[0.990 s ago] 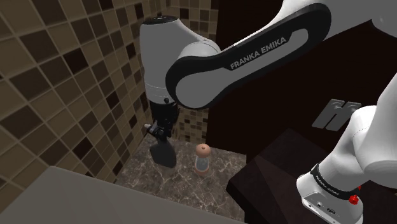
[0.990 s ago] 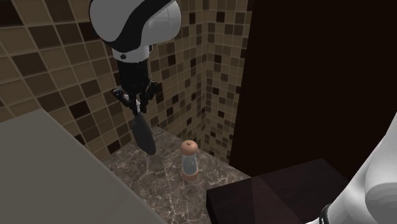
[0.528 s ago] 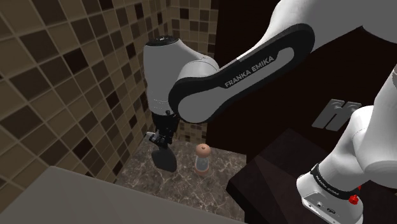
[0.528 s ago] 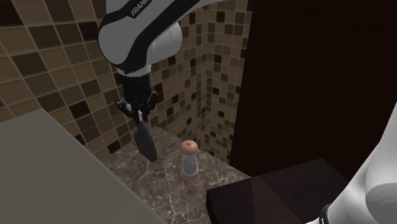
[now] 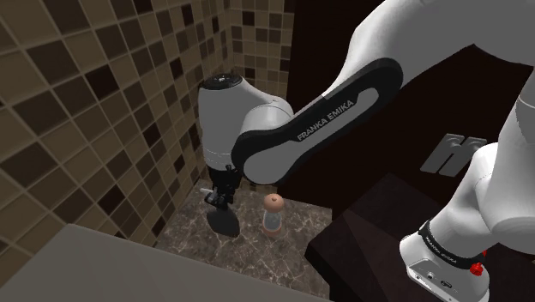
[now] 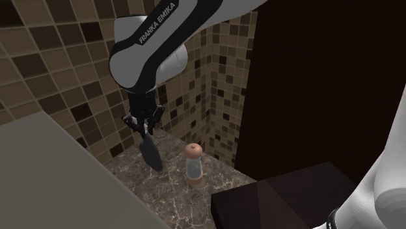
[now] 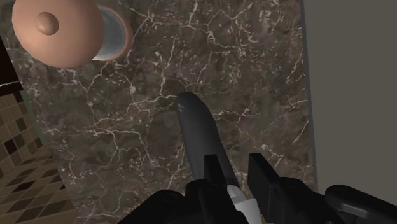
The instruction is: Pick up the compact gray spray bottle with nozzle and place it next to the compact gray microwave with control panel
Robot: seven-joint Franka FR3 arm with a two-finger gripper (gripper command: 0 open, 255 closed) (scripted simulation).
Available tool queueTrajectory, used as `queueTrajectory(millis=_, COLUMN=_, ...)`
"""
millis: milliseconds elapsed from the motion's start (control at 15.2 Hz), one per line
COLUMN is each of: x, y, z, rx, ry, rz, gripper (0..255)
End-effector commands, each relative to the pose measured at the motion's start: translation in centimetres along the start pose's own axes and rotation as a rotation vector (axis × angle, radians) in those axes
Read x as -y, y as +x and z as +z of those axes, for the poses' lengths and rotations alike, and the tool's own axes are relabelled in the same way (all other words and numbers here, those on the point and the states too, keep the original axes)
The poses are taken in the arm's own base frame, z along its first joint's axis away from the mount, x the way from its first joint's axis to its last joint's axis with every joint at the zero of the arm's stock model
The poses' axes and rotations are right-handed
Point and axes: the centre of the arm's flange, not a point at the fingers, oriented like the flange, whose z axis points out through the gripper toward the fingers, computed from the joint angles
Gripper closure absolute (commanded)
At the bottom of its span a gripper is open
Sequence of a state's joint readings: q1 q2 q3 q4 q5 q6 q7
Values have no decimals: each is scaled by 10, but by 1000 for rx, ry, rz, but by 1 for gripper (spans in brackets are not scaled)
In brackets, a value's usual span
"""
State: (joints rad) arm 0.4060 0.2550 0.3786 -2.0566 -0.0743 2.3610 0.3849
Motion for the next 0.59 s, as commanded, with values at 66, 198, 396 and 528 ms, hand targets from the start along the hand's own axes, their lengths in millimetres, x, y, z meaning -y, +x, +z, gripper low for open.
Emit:
queueTrajectory(millis=66, x=-2, y=0, z=16, rx=-1, ry=0, rz=0, gripper=255)
queueTrajectory(millis=198, x=-3, y=-1, z=26, rx=-1, ry=0, rz=0, gripper=255)
queueTrajectory(millis=396, x=-3, y=-2, z=42, rx=-1, ry=0, rz=0, gripper=255)
queueTrajectory(millis=528, x=-4, y=-2, z=48, rx=-1, ry=0, rz=0, gripper=255)
